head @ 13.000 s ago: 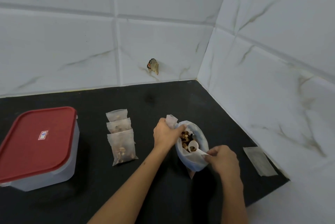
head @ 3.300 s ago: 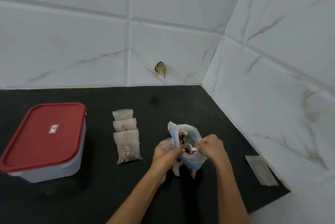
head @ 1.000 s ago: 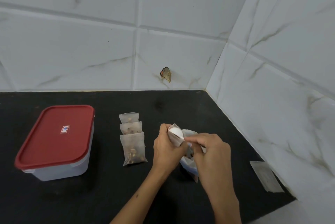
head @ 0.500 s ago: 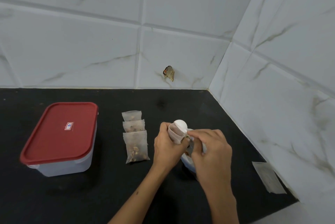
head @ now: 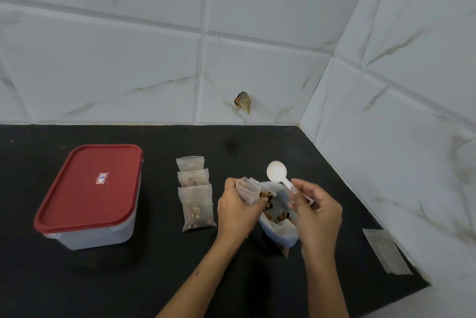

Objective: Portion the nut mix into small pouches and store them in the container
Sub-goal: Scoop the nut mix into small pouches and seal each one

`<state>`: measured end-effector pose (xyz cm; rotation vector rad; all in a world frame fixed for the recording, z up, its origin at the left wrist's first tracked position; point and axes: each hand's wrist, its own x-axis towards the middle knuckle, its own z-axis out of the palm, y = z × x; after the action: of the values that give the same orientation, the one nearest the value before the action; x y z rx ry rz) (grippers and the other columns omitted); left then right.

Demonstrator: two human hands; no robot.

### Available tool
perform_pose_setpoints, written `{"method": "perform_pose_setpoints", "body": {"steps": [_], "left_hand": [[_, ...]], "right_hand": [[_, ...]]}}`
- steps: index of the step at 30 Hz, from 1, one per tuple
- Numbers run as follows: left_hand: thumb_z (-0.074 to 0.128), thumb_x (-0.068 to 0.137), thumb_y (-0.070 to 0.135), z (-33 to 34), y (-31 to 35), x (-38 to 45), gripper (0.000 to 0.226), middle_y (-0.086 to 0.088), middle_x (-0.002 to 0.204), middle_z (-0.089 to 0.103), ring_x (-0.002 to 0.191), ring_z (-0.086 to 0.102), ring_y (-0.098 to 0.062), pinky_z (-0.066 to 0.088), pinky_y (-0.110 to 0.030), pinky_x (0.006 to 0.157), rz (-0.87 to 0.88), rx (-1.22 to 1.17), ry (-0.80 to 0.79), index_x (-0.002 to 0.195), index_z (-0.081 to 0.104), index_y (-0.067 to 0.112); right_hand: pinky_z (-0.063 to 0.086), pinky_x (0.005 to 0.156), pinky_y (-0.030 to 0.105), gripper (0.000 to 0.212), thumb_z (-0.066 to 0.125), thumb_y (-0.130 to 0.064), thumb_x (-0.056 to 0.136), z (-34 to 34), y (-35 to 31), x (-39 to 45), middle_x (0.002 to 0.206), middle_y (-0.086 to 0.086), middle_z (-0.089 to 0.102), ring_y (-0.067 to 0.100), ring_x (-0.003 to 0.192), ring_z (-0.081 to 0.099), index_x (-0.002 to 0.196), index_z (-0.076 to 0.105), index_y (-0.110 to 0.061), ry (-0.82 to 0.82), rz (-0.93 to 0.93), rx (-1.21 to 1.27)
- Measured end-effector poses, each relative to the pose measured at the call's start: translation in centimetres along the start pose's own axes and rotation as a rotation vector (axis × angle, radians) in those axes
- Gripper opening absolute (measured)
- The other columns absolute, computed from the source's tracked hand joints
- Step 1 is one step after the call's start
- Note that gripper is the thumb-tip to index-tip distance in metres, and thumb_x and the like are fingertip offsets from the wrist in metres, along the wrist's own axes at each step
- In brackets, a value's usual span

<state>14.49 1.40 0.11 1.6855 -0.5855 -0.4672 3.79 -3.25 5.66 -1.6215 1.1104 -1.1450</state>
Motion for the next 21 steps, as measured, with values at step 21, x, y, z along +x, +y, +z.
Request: {"method": "perform_pose_setpoints", "body": {"steps": [21], "left_hand": [[0.076,0.067,0.021,2.8,-4.0,4.0,0.045,-0.009,0.097,0.071,0.093,0.069,-0.021,0.057,-0.041,0.086,-0.454,-0.315,-0.138,0.108,0.065,0.008]], "right_hand": [[0.052,0.084,0.026,0.034,0.063,-0.016,0.088,1.7,2.8,6.4,0.111,0.001,0.059,0.012,0.097,0.059,0.121,0.058,-0.023,-0.477,0.158,-1.115]]}}
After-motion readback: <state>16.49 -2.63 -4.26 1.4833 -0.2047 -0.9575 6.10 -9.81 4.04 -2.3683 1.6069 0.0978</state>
